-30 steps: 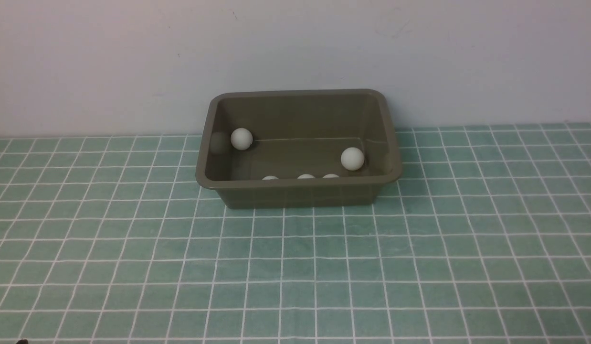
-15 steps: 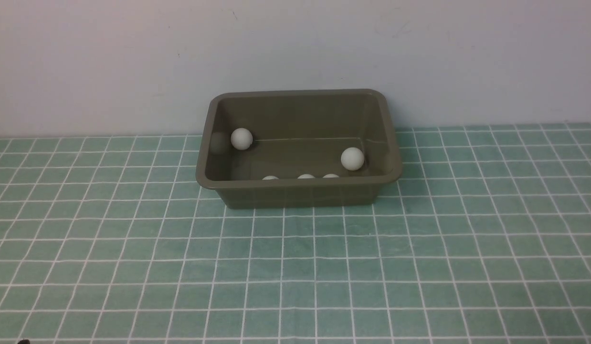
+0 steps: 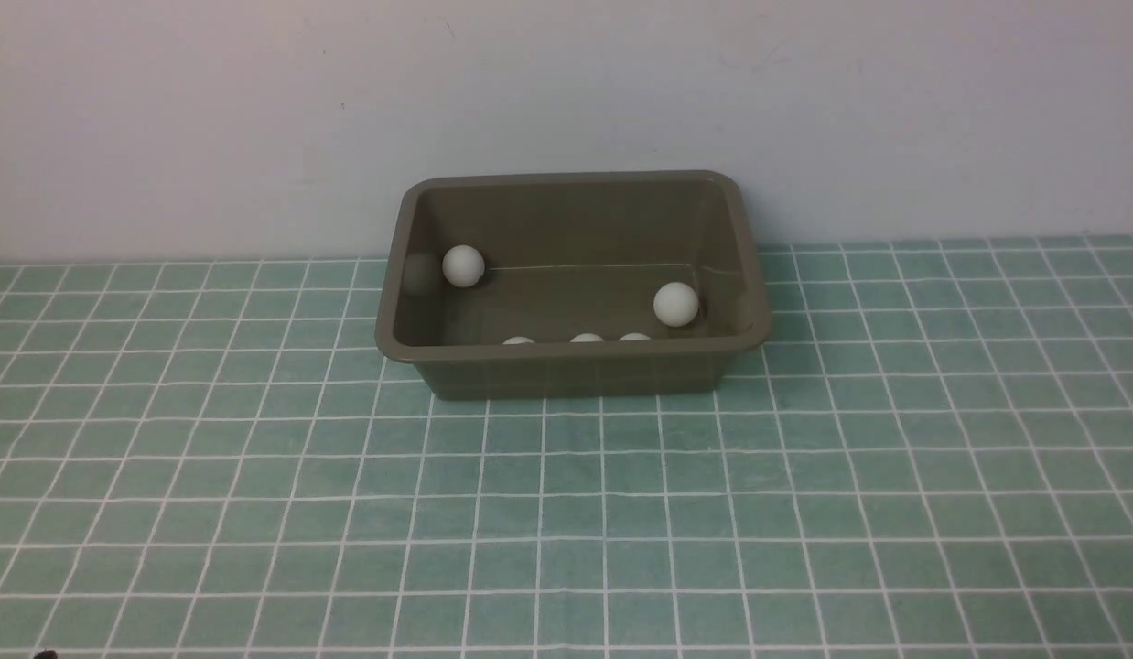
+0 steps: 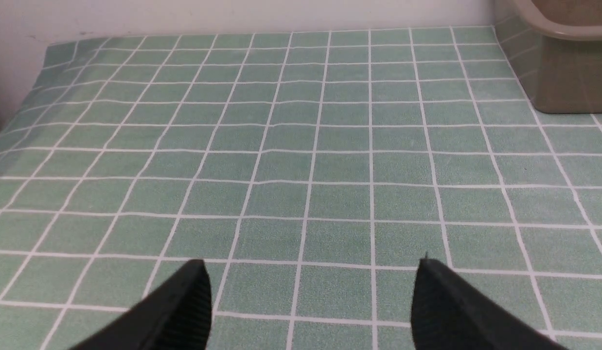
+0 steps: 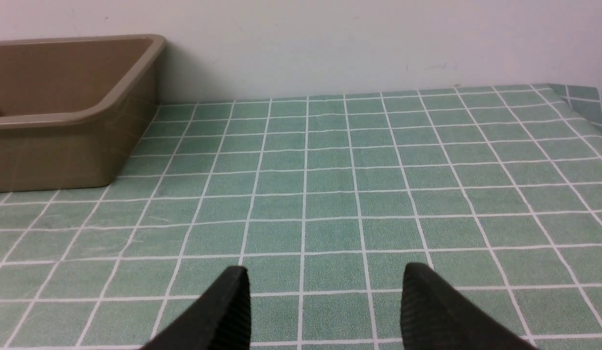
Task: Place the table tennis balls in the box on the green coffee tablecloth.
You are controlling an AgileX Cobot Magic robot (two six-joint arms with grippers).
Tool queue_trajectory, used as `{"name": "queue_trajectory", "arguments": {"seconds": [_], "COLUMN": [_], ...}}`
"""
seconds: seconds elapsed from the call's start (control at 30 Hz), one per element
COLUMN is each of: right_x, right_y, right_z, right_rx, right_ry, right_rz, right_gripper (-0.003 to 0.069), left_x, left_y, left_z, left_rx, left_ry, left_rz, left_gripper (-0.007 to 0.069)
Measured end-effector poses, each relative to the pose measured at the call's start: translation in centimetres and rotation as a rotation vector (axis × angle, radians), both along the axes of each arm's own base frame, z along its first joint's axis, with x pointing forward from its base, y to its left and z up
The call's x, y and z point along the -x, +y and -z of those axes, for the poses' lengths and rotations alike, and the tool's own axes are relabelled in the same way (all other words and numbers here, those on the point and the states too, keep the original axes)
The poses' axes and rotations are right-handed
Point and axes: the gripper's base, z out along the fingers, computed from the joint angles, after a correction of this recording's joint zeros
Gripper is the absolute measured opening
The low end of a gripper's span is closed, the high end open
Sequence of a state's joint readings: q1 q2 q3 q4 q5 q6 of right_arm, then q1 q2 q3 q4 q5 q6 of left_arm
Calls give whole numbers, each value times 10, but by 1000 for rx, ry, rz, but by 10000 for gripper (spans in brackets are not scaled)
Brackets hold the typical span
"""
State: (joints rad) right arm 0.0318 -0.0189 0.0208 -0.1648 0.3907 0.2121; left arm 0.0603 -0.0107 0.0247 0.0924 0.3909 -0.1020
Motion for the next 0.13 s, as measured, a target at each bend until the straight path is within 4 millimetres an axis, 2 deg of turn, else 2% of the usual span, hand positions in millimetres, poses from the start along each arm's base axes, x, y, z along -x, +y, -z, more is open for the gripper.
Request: {"name": "queue_trajectory", "arguments": {"seconds": [0.13], "right_x": [0], "right_y": [0], "right_z": [0], "right_rx": [0], "right_ry": [0], "right_rz": [0], "right_gripper": [385], "left_x": [0], "left_y": [0], "left_z": [0], "left_rx": [0], "left_ry": [0], "left_rz": [0], "left_gripper": [499]}}
